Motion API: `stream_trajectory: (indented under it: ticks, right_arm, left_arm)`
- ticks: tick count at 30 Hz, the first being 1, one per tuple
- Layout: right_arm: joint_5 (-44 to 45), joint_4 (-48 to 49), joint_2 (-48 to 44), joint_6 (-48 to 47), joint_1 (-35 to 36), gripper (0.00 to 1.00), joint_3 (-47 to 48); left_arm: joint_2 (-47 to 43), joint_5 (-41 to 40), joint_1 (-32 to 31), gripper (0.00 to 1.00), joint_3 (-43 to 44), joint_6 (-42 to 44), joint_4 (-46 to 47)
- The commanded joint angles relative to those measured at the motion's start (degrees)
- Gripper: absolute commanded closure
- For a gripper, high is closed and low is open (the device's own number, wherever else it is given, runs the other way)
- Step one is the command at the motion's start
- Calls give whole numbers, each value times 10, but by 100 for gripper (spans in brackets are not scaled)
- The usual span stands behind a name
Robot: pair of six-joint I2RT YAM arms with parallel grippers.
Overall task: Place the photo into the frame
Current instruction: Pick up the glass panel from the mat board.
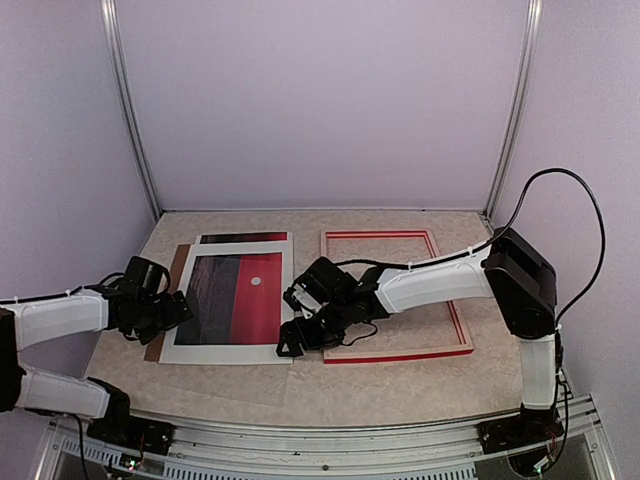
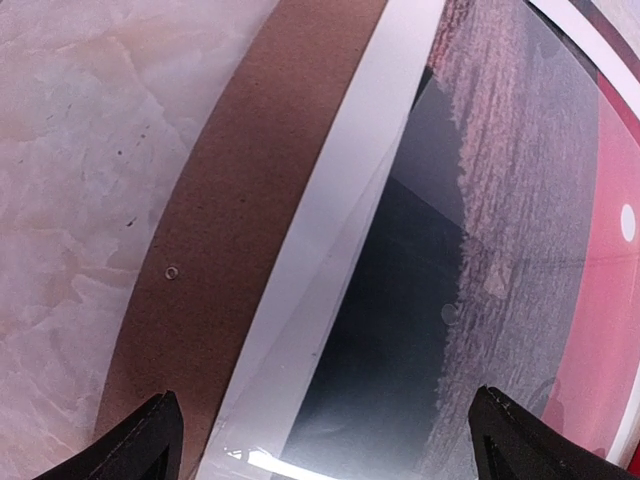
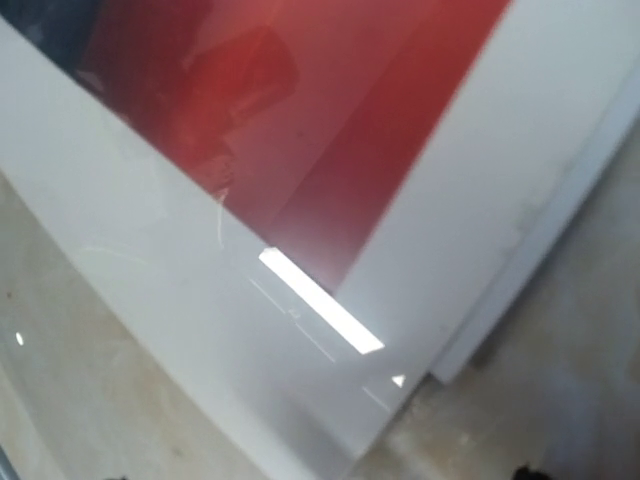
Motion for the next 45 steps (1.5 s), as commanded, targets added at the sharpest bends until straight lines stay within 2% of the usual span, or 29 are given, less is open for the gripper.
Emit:
stream_trajectory:
  ticks: [1,6,13,24,30,37,45]
  right_arm:
    - [14,-33,20,30,4,17,25]
    - [36,-51,29,41,0,16,35]
    - [36,-23,24,71,-24,15,5]
    - [72,-3,48,84,-70,15,16]
    - [83,1,56,77,-100,17,25]
    - [41,21,75,74,-135,20,41]
    - [1,43,90,87,-139,22,45]
  left_arm:
    - [-10,-11,14,1,-23,-11,20]
    - [5,7,8,1,-28,-14,23]
    - [-9,25,-37,5,-38,-38,18]
    - [-56,56,-97,22,-50,-77,10]
    - [-83,44,-97,25,-36,-58,5]
    - [3,3,-83,15,3,-10,29]
    - [78,2,-70,17,54,33,54]
